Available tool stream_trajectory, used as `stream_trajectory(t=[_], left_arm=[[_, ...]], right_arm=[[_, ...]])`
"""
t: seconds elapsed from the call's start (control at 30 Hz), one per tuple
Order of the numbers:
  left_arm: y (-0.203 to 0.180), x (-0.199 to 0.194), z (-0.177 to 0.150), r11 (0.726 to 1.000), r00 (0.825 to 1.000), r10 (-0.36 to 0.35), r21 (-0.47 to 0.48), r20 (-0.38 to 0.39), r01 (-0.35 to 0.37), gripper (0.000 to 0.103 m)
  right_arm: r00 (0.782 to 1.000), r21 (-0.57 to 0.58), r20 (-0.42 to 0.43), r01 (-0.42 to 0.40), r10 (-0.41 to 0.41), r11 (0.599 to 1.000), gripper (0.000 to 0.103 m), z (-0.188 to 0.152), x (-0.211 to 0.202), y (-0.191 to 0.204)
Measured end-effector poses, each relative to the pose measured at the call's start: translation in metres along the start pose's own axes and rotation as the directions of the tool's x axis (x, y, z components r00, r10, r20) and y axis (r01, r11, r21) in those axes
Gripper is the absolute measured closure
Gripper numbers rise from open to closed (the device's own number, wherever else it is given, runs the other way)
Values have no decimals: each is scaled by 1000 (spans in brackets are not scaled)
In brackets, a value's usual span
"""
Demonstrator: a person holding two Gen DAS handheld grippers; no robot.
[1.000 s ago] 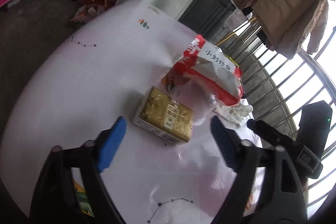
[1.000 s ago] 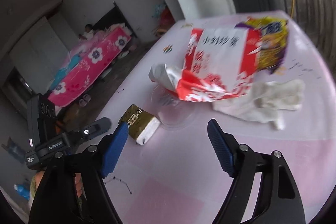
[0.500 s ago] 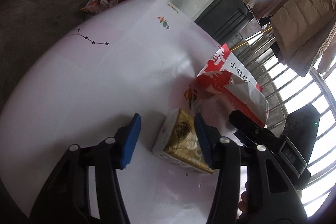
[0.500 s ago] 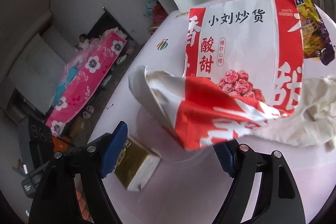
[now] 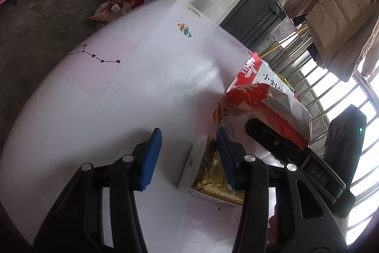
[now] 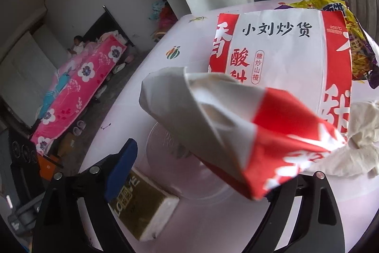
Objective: Collect trash
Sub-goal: 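Grasp the clear plastic dome lid with the right tool, then grasp the gold-wrapped package with the left tool while the right tool holds the lid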
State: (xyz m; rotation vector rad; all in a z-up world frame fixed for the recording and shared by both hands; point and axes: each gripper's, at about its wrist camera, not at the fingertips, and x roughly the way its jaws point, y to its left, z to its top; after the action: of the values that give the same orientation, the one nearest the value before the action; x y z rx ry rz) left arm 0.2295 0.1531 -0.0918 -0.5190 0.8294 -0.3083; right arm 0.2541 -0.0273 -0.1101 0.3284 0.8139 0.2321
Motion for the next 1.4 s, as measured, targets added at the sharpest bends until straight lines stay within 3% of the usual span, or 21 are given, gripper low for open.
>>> stream_trajectory(t=[0.07, 0.13, 0.43, 0.67, 0.87, 1.03, 1.13, 1.23, 1.4], left_arm=[[0, -1, -1, 1000, 1000, 1, -4, 6, -1, 59], [1, -1, -2, 1000, 1000, 3, -10, 9, -3, 59], [-1, -7, -9, 1000, 1000, 10, -5, -5, -10, 59], [-13, -22, -38, 1000, 999, -3, 15, -35, 4, 59], [-35, -26, -65, 997, 996, -44, 52, -84, 48, 59], [-59, -17, -83, 989, 975, -137, 36, -174, 145, 59], [-66, -17, -90, 985, 972, -160, 28, -173, 168, 57], [-64, -23, -91, 985, 971, -171, -6, -165, 172, 44], [-68, -42, -94, 991, 981, -112, 60, -157, 123, 32]], right_arm=[[1000, -11, -8, 21, -21, 1000, 17, 2, 4, 4], [999, -16, -10, 51, -52, 999, 27, 1, 4, 5], [998, -19, -43, 51, -51, 999, 28, -11, -9, 4], [996, -15, -69, 53, -54, 998, 28, -38, -43, -3], [995, 41, -82, 60, -56, 997, 28, -66, -86, -26], [994, 97, -79, 81, -73, 992, 29, -87, -121, -51], [993, 121, -66, 108, -101, 987, 29, -97, -141, -67], [993, 151, -53, 112, -105, 982, 29, -103, -157, -82], [995, 177, -32, 97, -93, 979, 29, -108, -172, -98]])
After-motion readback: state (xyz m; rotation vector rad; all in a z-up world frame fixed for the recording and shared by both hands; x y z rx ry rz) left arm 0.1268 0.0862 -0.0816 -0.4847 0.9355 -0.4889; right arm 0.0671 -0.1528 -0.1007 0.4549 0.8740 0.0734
